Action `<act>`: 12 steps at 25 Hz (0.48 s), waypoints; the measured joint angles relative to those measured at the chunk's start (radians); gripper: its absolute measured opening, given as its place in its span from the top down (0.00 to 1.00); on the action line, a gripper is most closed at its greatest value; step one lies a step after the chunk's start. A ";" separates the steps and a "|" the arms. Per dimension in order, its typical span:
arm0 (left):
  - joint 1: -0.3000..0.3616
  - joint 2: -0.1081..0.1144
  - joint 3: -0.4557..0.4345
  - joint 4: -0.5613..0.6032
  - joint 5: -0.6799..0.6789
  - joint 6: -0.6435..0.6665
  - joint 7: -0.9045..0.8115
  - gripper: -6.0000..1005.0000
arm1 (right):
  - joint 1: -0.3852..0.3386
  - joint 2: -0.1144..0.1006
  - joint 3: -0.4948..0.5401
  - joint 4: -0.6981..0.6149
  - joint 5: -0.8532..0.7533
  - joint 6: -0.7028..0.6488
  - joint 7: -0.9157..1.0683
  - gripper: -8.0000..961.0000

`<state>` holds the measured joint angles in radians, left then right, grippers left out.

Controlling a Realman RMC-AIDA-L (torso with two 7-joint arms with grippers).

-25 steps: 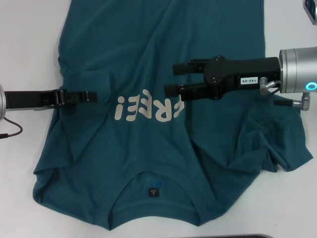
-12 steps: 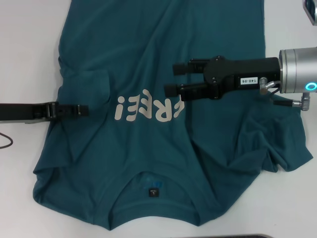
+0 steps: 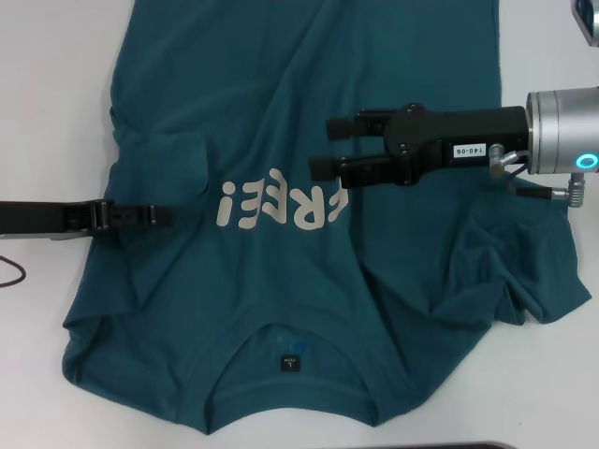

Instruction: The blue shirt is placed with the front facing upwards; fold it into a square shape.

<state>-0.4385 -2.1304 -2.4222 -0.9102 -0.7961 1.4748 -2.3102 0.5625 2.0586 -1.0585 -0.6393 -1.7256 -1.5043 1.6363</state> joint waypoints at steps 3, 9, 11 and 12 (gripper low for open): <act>0.000 0.000 0.002 0.001 0.000 -0.020 0.000 0.16 | 0.000 0.000 0.000 0.000 0.000 0.001 0.000 0.08; -0.001 -0.008 0.004 -0.012 0.039 -0.031 -0.003 0.16 | -0.001 0.000 0.000 0.000 0.000 0.002 0.000 0.08; 0.001 -0.007 0.000 -0.013 0.042 -0.031 -0.003 0.16 | -0.001 0.000 0.000 0.000 0.000 0.002 0.000 0.08; 0.002 -0.007 -0.002 -0.013 0.042 -0.031 -0.002 0.16 | -0.001 0.000 0.000 0.000 0.000 0.002 0.000 0.08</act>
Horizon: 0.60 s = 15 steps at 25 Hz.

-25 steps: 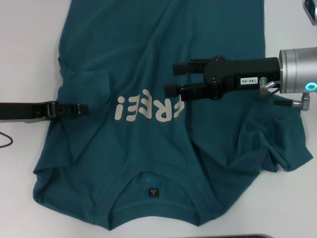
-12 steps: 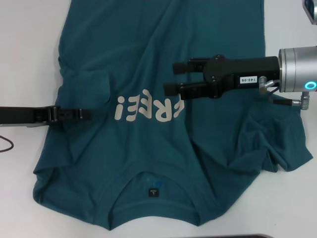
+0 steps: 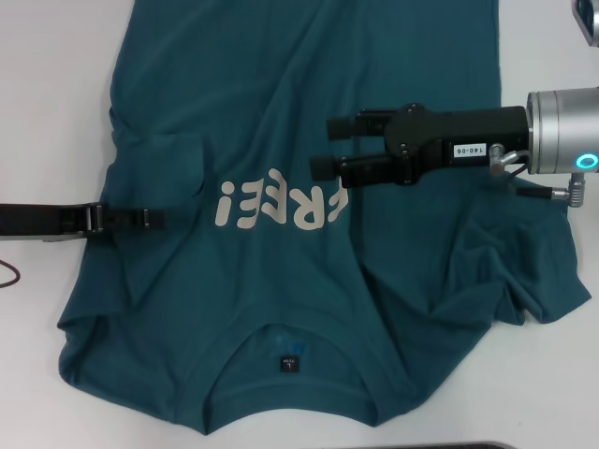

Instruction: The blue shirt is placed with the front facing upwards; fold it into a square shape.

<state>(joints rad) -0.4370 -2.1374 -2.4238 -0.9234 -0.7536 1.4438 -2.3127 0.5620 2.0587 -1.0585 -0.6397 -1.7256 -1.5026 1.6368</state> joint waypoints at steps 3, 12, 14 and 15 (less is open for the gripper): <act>0.001 0.001 -0.001 -0.002 -0.001 0.006 0.000 0.16 | 0.000 0.000 0.000 0.000 0.000 0.000 0.000 0.08; -0.004 -0.001 -0.002 -0.024 -0.018 0.044 0.009 0.36 | -0.001 0.000 0.000 0.000 0.000 0.001 0.002 0.08; -0.008 -0.001 0.003 -0.025 -0.014 0.045 0.003 0.41 | -0.002 0.000 0.000 0.000 0.000 0.002 0.002 0.08; -0.008 -0.001 0.005 -0.026 -0.011 0.043 -0.001 0.43 | -0.002 0.000 0.000 0.001 0.000 0.003 0.002 0.08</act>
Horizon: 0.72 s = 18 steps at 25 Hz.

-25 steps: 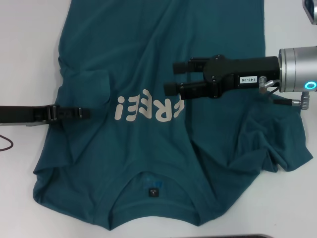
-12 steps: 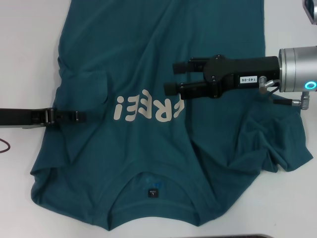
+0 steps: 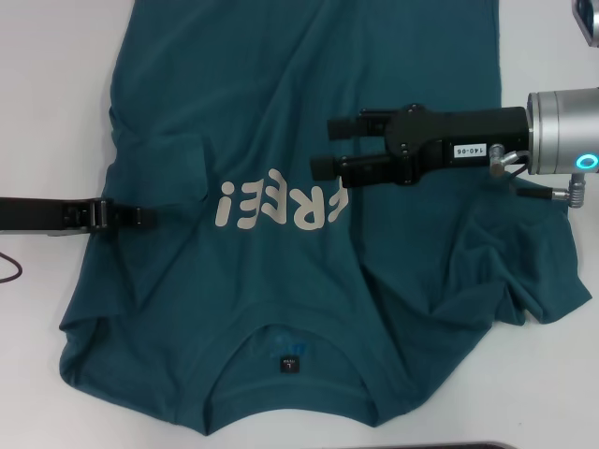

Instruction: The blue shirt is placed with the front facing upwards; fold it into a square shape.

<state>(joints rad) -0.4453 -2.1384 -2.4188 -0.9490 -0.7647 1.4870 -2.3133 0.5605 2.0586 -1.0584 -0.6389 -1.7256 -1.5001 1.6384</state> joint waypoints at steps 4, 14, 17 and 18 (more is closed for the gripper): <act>0.000 0.000 0.000 0.000 0.002 0.000 -0.002 0.55 | 0.001 0.000 0.000 0.000 0.000 0.001 0.000 0.08; -0.001 0.005 -0.007 0.001 -0.060 0.111 0.000 0.97 | 0.004 0.000 0.000 -0.004 0.000 0.015 -0.001 0.08; -0.008 -0.001 0.000 0.011 -0.068 0.115 0.001 0.99 | 0.005 0.000 0.000 -0.004 0.000 0.020 -0.001 0.08; -0.011 -0.003 0.000 0.016 -0.068 0.115 0.002 0.98 | 0.005 0.000 0.000 -0.003 0.000 0.021 -0.001 0.08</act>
<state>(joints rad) -0.4558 -2.1413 -2.4185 -0.9325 -0.8325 1.6018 -2.3111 0.5656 2.0586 -1.0585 -0.6421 -1.7257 -1.4794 1.6377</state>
